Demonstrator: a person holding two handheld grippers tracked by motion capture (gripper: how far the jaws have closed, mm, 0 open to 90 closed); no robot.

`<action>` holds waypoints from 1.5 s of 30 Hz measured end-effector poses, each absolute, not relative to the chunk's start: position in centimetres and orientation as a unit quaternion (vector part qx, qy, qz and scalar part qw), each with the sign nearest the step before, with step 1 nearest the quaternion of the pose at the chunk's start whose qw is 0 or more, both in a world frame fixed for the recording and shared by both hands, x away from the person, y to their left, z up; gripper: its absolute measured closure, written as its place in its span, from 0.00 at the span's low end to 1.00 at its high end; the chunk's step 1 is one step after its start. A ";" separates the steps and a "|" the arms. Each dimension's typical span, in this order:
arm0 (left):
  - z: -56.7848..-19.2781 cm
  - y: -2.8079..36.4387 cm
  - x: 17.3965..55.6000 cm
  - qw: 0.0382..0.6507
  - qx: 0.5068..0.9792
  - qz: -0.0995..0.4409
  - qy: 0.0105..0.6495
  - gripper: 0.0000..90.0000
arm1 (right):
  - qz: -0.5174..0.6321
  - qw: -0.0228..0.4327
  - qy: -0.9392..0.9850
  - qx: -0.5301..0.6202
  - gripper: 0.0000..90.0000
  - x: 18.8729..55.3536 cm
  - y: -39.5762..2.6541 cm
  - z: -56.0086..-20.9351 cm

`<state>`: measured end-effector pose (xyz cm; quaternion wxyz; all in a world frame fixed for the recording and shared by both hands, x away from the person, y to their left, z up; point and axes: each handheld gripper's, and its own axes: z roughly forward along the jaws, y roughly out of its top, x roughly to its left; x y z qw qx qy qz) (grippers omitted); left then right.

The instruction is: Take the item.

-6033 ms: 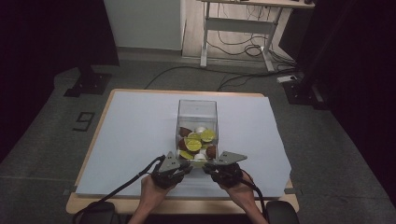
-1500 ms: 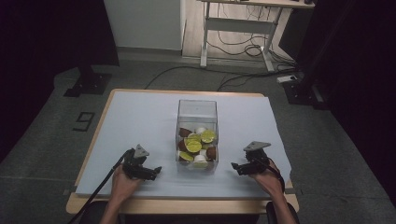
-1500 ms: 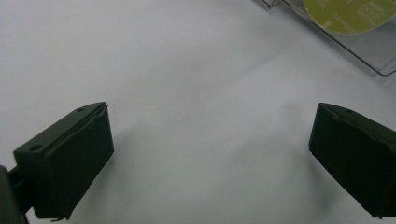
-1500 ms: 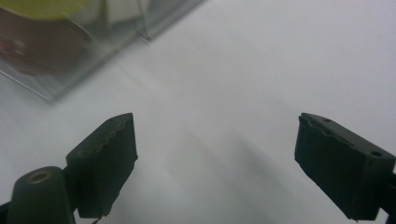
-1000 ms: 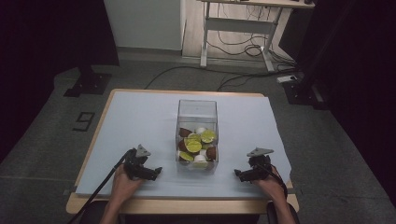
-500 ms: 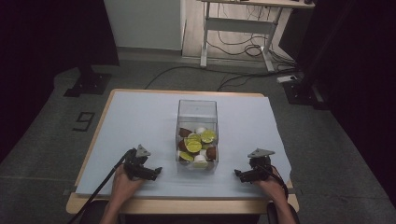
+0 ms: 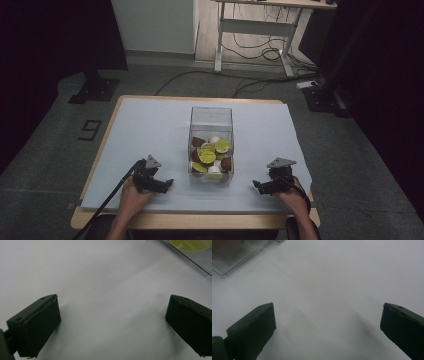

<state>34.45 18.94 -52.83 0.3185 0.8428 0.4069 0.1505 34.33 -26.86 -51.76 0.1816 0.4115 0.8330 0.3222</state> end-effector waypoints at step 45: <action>-52.8 19.0 34.5 0.319 0.843 0.150 0.407 0.00 | 0.394 0.146 0.844 0.335 0.11 34.1 -21.5 -44.2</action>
